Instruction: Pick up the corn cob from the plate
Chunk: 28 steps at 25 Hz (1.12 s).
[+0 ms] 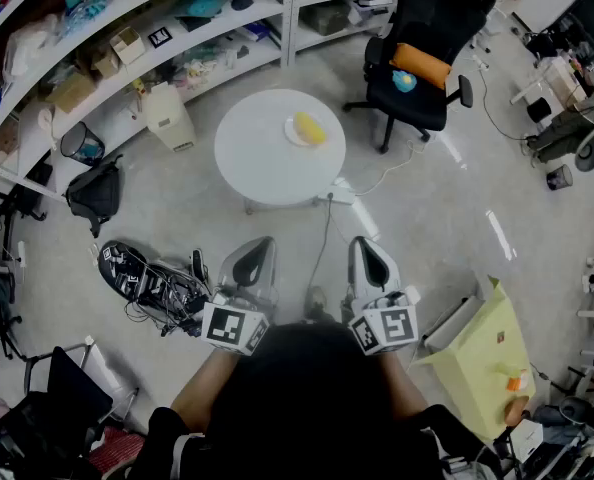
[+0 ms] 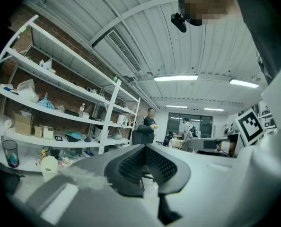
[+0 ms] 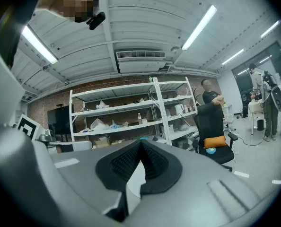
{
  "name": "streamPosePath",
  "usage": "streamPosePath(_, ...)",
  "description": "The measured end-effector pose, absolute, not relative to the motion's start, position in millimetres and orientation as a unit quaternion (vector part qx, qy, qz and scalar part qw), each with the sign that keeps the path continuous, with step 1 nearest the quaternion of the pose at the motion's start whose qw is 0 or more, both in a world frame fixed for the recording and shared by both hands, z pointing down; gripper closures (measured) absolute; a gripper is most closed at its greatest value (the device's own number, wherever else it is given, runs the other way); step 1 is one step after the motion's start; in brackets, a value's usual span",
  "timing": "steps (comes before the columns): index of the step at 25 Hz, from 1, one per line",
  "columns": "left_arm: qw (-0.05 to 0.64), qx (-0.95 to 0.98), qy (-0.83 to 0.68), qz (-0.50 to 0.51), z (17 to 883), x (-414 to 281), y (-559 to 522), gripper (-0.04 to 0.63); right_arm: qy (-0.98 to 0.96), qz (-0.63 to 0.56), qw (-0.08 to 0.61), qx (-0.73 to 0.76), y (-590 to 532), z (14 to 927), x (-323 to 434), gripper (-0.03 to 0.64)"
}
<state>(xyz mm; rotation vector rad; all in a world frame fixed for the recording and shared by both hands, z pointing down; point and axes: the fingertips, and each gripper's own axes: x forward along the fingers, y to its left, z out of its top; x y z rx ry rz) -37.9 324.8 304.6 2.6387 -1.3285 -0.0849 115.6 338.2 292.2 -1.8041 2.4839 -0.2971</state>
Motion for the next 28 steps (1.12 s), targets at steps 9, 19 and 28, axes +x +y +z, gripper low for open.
streamPosePath(9,0.1,0.885,-0.455,-0.029,306,-28,318,0.592,0.807,-0.1,0.028,-0.581,332,294,126,0.609)
streamPosePath(19,0.105,0.879,-0.464,-0.028,308,3,312,0.592,0.815,-0.097,0.038,-0.57,325,288,153,0.609)
streamPosePath(28,0.102,0.856,-0.506,-0.028,305,43,296,0.592,0.836,-0.108,0.04,-0.537,301,290,193,0.609)
